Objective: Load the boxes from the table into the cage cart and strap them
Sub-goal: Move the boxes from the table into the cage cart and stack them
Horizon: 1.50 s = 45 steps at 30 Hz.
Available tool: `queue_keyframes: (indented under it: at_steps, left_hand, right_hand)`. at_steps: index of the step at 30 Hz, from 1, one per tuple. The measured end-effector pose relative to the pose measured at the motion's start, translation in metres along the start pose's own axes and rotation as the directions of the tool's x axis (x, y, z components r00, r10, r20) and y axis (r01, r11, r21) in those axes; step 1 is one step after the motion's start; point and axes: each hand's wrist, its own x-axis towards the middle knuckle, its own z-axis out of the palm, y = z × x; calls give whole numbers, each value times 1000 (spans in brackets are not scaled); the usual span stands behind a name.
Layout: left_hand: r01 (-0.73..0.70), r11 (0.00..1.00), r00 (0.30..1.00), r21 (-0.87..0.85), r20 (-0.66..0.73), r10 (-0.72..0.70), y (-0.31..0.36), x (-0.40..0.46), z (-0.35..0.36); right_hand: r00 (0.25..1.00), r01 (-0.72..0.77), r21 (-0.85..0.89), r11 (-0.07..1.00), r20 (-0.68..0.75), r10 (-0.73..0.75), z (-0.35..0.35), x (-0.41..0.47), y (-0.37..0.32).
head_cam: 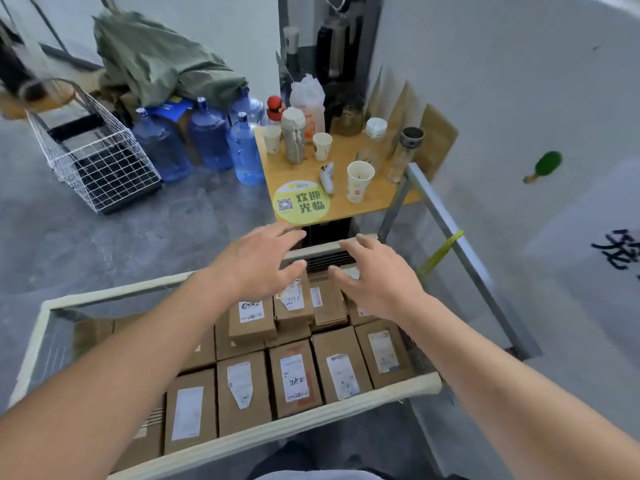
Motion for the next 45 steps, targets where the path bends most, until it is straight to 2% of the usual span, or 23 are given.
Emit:
queue_keyframes:
  at_steps: [4,10,15,20,27,32,39,45]
  left_hand:
    - [-28,1000,997,7,-76,29,34,-5,-24]
    - [-151,988,978,-22,-147,146,83,1,-49]
    - [-290,957,948,-13,-145,285,120,20,-66]
    - [-482,876,866,26,-137,481,156,46,-84]
    - [-740,672,669,33,-76,740,214,56,-99]
    - [-859,511,511,21,-2,860,261,40,-96]
    - [-951,309,309,0,61,949,345,-3,-69]
    - [-989,144,140,-22,113,984,426,-57,-35]
  right_hand:
    - [998,22,9,1000,-60,-21,-34,-29,12]
    - [984,49,22,999,-173,-45,-81,-72,33]
    - [968,-39,38,999,-245,47,-110,-103,45]
    - [920,-188,111,976,-328,215,-125,-123,56]
    - [752,-429,228,874,-446,485,-125,-173,53]
    - [606,-574,297,763,-474,639,-123,-230,44]
    - [399,-705,389,593,-473,786,-111,-324,41]
    - [242,-752,476,455,-442,864,-91,-415,50]
